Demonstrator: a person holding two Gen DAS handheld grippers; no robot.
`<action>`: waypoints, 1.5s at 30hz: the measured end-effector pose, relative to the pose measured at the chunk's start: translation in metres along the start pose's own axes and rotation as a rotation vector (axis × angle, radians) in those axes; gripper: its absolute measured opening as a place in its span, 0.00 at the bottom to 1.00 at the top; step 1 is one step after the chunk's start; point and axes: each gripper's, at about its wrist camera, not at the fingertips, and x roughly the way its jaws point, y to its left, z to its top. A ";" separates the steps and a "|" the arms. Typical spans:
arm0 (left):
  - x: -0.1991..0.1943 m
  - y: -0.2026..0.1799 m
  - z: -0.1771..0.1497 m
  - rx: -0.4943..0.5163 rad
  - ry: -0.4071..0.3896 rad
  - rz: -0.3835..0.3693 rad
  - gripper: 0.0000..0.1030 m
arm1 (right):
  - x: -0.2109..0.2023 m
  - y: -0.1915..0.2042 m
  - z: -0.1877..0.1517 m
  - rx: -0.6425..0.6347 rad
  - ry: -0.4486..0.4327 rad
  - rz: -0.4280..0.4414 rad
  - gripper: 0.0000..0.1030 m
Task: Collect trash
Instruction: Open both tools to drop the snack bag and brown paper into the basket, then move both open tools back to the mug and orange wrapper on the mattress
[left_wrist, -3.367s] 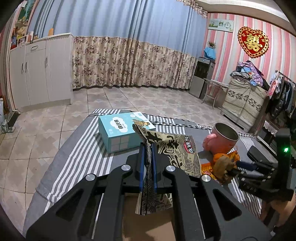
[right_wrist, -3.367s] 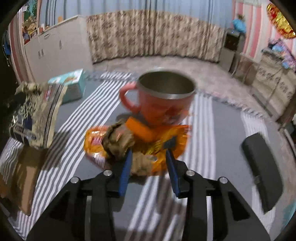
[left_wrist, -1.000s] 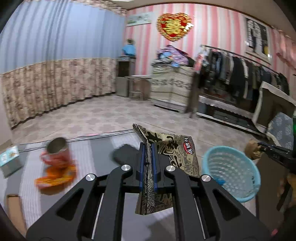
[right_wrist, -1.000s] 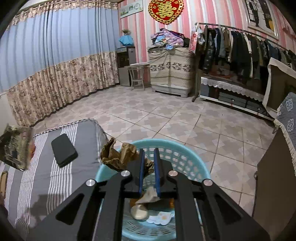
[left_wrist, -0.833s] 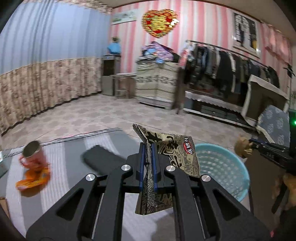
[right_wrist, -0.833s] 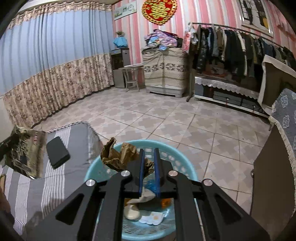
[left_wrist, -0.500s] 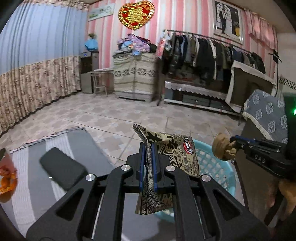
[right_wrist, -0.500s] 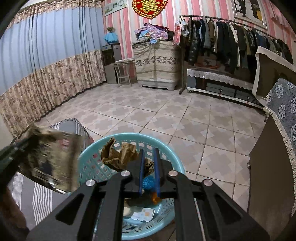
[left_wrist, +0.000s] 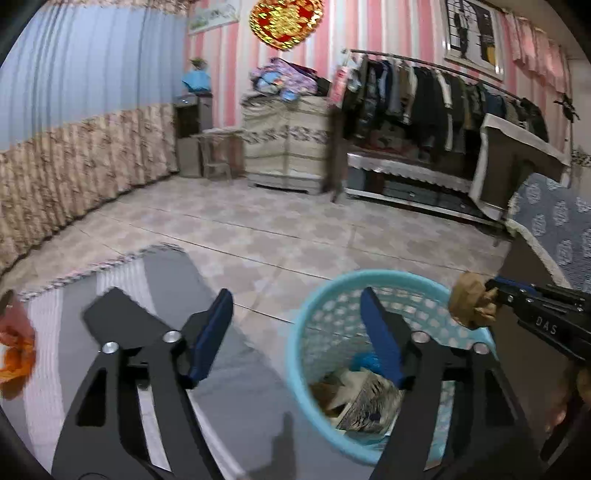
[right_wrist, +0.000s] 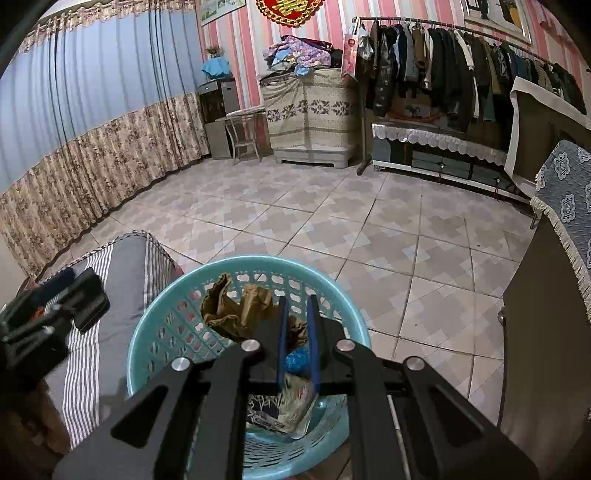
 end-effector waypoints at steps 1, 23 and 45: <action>-0.005 0.004 0.001 -0.004 -0.010 0.015 0.77 | 0.001 0.003 -0.002 -0.009 0.001 -0.002 0.10; -0.097 0.115 -0.003 -0.134 -0.074 0.238 0.95 | 0.014 0.035 -0.005 -0.009 0.006 -0.027 0.86; -0.143 0.197 -0.038 -0.166 -0.048 0.397 0.95 | -0.004 0.088 -0.002 -0.095 -0.089 -0.030 0.91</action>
